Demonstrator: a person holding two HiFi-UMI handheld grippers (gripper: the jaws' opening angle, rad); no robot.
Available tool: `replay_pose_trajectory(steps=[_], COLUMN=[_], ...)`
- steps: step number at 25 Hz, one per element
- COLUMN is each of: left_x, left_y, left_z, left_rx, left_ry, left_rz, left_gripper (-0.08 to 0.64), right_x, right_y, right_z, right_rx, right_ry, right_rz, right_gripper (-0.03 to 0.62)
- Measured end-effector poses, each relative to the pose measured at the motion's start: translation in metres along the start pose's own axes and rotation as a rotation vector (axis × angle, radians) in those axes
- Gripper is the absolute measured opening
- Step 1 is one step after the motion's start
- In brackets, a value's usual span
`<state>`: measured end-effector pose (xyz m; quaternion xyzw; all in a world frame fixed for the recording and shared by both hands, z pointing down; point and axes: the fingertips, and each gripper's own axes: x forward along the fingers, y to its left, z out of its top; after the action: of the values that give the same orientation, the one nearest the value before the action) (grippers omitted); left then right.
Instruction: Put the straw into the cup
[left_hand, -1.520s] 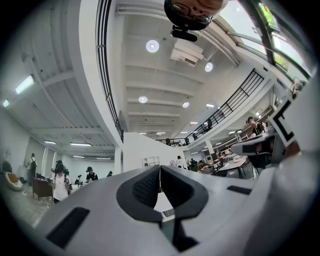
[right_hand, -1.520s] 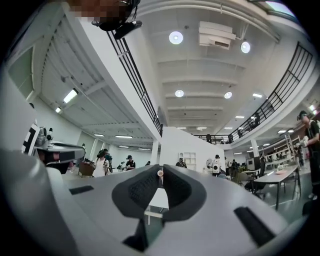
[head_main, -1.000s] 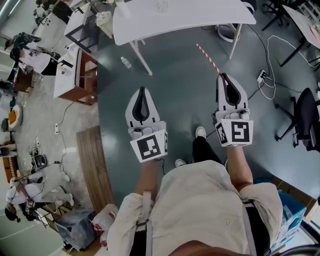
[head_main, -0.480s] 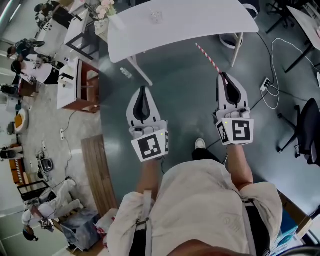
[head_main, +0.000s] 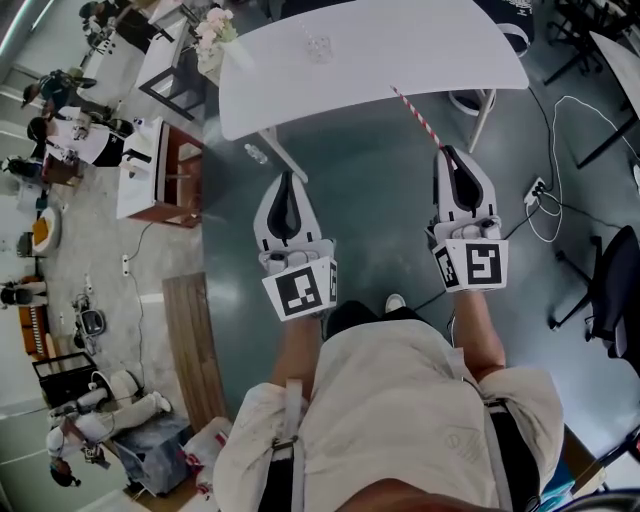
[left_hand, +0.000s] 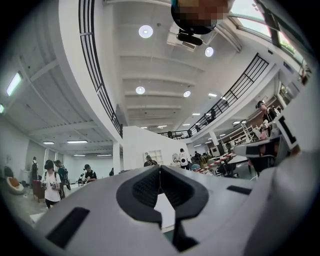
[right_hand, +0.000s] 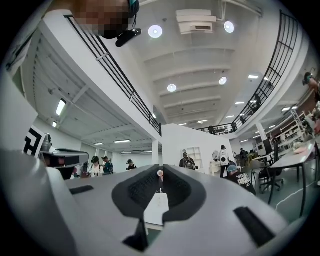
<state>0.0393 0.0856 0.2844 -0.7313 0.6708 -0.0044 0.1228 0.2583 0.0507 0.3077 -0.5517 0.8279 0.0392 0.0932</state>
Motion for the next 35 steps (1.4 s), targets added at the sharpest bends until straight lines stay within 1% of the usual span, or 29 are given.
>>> replay_pose_trajectory(steps=[4, 9, 12, 16, 21, 24, 30, 35], left_x=[0.020, 0.051, 0.076, 0.116, 0.156, 0.181, 0.226, 0.255], left_y=[0.007, 0.026, 0.049, 0.090, 0.141, 0.167, 0.204, 0.220], left_z=[-0.008, -0.034, -0.048, -0.059, -0.083, -0.093, -0.108, -0.111], left_rx=[-0.012, -0.024, -0.041, -0.058, -0.082, -0.113, -0.146, -0.159], left_ry=[0.001, -0.003, 0.000, -0.007, -0.004, -0.010, -0.017, -0.033], left_rz=[0.010, -0.001, -0.003, -0.001, -0.011, -0.017, -0.043, -0.062], left_gripper=[0.005, 0.005, 0.005, 0.005, 0.005, 0.005, 0.005, 0.005], right_x=[0.020, 0.056, 0.087, 0.143, 0.205, 0.238, 0.289, 0.317], right_y=[0.003, 0.009, 0.018, 0.033, 0.062, 0.076, 0.092, 0.103], right_z=[-0.011, -0.030, -0.041, -0.049, -0.065, -0.069, -0.075, -0.075], right_rx=[0.004, -0.022, -0.040, -0.061, -0.092, -0.119, -0.148, -0.167], right_ry=[0.006, 0.013, 0.030, 0.048, 0.074, 0.075, 0.091, 0.102], right_rz=[0.030, 0.019, 0.012, -0.004, -0.009, -0.012, -0.040, -0.024], right_gripper=[0.021, 0.021, 0.021, 0.021, 0.021, 0.021, 0.021, 0.021])
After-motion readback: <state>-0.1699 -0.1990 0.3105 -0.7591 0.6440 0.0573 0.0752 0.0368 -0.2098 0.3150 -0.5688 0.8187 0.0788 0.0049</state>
